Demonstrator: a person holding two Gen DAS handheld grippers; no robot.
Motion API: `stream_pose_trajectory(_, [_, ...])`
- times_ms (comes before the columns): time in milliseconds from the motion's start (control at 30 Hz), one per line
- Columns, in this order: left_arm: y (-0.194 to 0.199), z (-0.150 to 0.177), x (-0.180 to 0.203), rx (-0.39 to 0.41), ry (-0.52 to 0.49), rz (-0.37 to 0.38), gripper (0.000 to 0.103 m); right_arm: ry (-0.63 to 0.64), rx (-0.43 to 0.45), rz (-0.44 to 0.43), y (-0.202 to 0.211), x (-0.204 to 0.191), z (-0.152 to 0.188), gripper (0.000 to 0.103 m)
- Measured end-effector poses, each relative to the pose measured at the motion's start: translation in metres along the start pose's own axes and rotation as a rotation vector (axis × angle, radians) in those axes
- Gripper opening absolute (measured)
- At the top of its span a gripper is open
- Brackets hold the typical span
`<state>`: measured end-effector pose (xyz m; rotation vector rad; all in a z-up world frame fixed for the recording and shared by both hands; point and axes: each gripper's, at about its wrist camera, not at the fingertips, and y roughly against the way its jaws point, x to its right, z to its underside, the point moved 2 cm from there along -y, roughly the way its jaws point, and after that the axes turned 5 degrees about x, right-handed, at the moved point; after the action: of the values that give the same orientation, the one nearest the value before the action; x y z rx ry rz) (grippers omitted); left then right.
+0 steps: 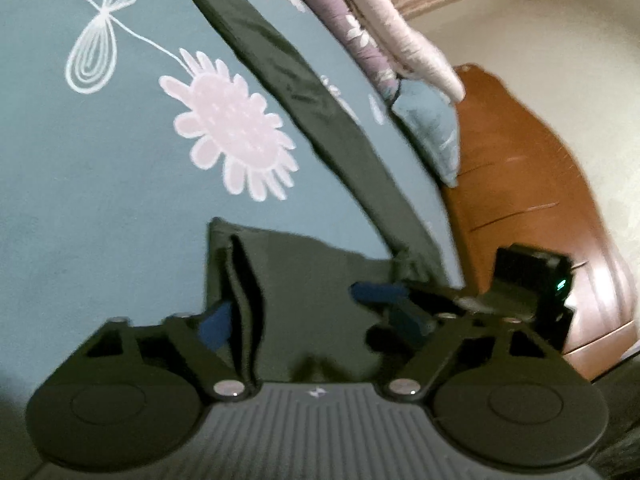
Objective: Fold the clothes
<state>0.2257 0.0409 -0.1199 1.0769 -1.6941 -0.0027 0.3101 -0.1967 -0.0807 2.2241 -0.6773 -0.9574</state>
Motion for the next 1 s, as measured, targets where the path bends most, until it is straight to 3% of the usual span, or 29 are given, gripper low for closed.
stream_pose_trajectory(33, [0.000,0.000,0.001,-0.005,-0.012,-0.018,0.064,0.001,-0.001,0.002,0.000,0.000,0.000,0.103])
stream_pose_trajectory(100, [0.001,-0.001,-0.001,-0.017,-0.034,-0.084,0.038,0.003,-0.002,0.006,-0.001,-0.001,-0.001,0.103])
stream_pose_trajectory(133, [0.001,-0.002,-0.002,-0.023,-0.044,-0.122,0.016,0.003,-0.003,0.008,-0.001,-0.001,-0.001,0.103])
stream_pose_trajectory(167, [0.001,-0.002,-0.003,-0.029,-0.054,-0.160,0.002,0.004,-0.004,0.010,-0.002,-0.002,-0.001,0.103])
stream_pose_trajectory(333, [0.011,-0.007,0.003,-0.035,-0.100,-0.225,0.002,0.002,0.004,0.026,-0.001,-0.005,-0.004,0.103])
stream_pose_trajectory(567, [0.054,-0.041,0.008,0.002,-0.205,-0.352,0.002,-0.004,0.019,0.050,0.001,-0.009,-0.009,0.103])
stream_pose_trajectory(733, [0.079,-0.069,-0.012,0.014,-0.217,-0.462,0.002,-0.005,0.039,0.058,0.003,-0.014,-0.017,0.103])
stream_pose_trajectory(1000, [0.094,-0.090,-0.039,0.012,-0.194,-0.554,0.002,0.014,0.097,0.063,0.014,-0.027,-0.036,0.103])
